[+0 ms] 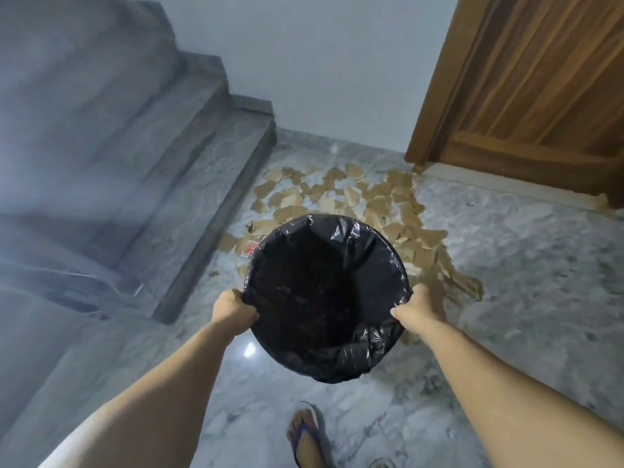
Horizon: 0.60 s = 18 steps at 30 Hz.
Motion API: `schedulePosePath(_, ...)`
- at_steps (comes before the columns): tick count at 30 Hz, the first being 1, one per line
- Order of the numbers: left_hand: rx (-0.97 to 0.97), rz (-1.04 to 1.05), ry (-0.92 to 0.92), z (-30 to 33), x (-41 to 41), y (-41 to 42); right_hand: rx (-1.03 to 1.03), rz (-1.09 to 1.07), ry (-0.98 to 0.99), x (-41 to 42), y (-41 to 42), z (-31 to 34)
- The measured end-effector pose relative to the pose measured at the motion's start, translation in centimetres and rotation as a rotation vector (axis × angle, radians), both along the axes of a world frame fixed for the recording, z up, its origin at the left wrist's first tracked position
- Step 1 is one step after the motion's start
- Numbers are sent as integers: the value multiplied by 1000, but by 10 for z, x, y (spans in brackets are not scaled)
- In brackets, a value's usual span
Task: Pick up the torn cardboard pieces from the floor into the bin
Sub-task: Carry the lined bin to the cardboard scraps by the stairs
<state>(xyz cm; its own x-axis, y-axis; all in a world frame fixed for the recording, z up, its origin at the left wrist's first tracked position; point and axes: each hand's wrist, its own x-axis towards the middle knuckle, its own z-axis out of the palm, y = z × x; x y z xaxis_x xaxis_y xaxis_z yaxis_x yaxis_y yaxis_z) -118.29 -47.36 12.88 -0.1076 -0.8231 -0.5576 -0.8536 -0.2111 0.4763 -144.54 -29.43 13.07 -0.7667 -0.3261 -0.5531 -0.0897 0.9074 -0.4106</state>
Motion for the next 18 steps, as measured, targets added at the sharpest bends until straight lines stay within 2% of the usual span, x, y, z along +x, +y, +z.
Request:
schedulePosePath(5,14,122,-69,-52,41,-20,-43,182,-50,23,-66,-46)
schedulePosePath(9,11,216,-86,-116,74,-58,-64,275,-127,42,-139,-118)
schedulePosePath(13,-24,306,-94,-172,110,-95,-51,383,-110,65,-197,-179)
schedulePosePath(18,-47,316,-187,-232,142,-130,-41,483,-73,95,-244,-242)
